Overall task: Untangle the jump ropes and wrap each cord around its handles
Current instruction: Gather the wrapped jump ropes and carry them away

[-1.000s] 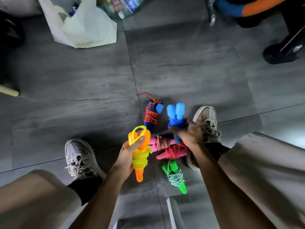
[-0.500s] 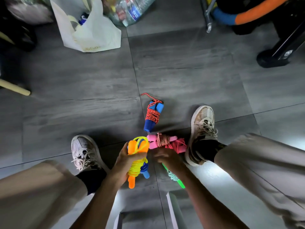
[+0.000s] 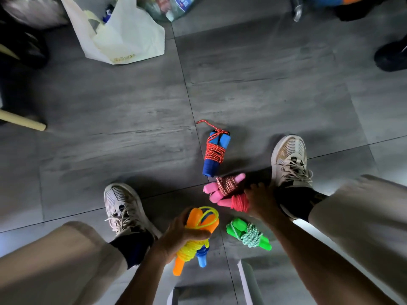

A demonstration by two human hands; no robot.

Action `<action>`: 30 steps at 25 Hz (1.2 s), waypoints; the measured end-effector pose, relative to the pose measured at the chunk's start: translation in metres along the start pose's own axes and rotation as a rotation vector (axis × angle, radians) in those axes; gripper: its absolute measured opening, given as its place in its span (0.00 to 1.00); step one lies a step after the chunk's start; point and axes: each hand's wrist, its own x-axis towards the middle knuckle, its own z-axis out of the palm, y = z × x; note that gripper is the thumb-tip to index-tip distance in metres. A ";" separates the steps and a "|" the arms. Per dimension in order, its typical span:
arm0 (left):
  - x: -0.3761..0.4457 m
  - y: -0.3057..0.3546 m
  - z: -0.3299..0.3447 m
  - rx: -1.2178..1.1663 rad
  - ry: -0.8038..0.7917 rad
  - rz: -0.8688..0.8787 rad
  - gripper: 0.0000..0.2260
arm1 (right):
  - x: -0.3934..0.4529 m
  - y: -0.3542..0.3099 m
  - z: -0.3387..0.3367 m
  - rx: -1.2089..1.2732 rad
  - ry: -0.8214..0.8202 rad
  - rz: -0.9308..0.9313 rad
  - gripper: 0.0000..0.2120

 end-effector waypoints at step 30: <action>0.000 0.012 -0.008 -0.041 0.264 0.083 0.29 | -0.042 -0.046 0.039 0.565 -0.170 0.009 0.25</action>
